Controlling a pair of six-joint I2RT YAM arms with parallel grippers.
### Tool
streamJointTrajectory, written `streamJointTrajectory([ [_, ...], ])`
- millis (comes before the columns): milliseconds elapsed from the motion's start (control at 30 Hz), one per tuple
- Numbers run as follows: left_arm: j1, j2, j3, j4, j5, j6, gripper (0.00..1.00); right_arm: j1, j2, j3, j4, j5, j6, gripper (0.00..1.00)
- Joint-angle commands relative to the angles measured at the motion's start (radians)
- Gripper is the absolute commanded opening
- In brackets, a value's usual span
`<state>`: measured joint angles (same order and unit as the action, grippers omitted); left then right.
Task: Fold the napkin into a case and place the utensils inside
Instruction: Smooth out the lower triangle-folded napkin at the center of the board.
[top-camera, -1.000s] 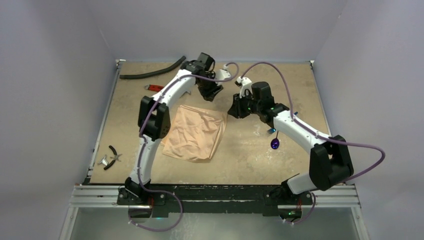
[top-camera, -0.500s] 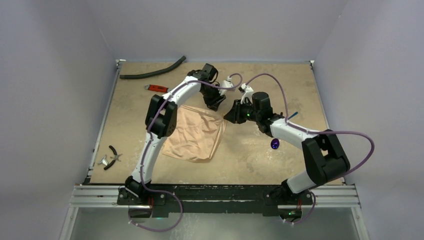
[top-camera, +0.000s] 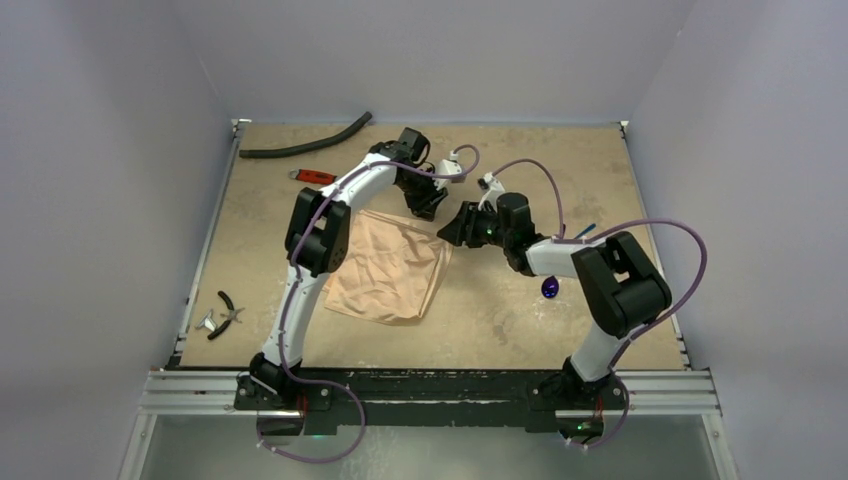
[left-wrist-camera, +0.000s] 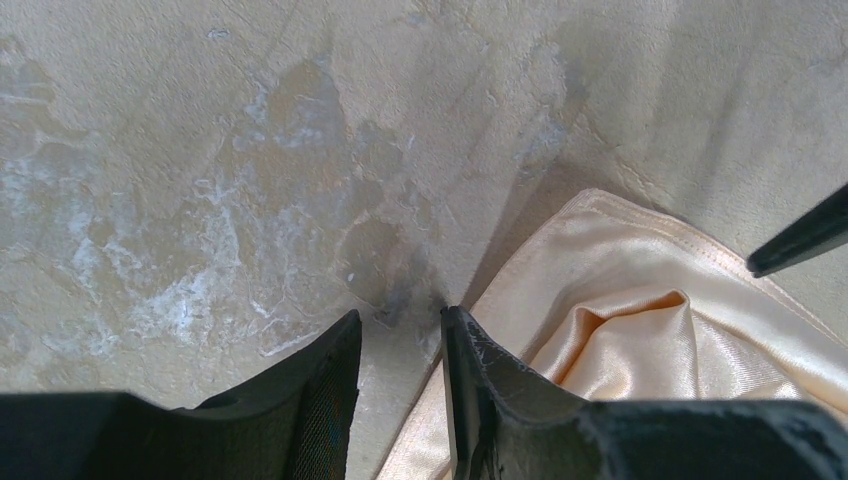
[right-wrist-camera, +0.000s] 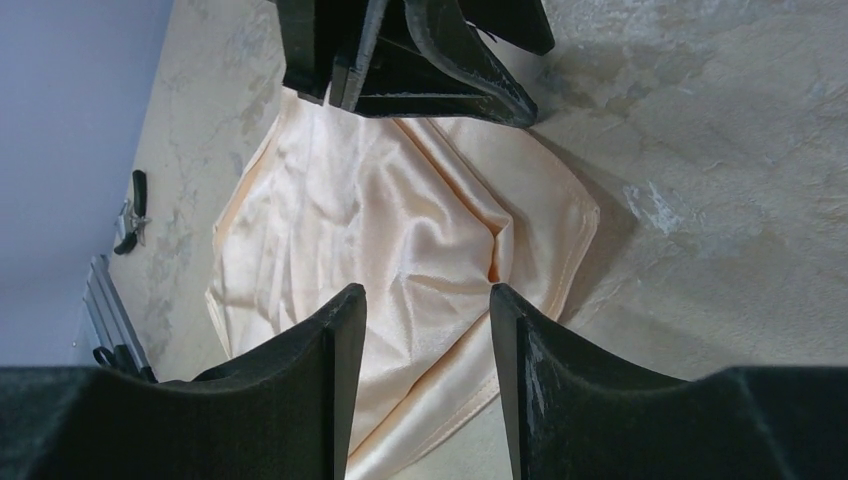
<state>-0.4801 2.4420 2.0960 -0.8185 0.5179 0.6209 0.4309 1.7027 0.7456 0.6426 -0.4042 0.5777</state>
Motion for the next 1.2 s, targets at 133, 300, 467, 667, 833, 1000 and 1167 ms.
streamJointTrajectory([
  [133, 0.006, -0.015, -0.033, -0.010, 0.006, -0.006, 0.34, 0.016, 0.081, 0.018, 0.092, 0.020, 0.028, 0.54],
  [300, 0.008, -0.018, -0.030, -0.014, 0.011, -0.007, 0.34, 0.041, 0.118, 0.042, 0.069, 0.059, 0.010, 0.54],
  [467, 0.008, -0.023, 0.017, -0.065, 0.047, 0.003, 0.36, 0.046, 0.126, 0.052, 0.082, 0.059, 0.010, 0.52],
  [667, 0.008, -0.038, 0.042, -0.128, 0.098, 0.036, 0.40, 0.053, 0.137, 0.049, 0.104, 0.058, 0.017, 0.46],
  [833, 0.009, -0.038, 0.043, -0.141, 0.120, 0.046, 0.41, 0.055, 0.147, 0.051, 0.102, 0.063, 0.016, 0.45],
  [1000, 0.010, -0.029, 0.044, -0.110, 0.125, 0.031, 0.41, 0.060, 0.171, 0.060, 0.106, 0.054, 0.010, 0.41],
  [1167, 0.021, -0.036, 0.065, -0.082, 0.132, 0.008, 0.41, 0.062, 0.187, 0.056, 0.125, 0.034, 0.009, 0.29],
])
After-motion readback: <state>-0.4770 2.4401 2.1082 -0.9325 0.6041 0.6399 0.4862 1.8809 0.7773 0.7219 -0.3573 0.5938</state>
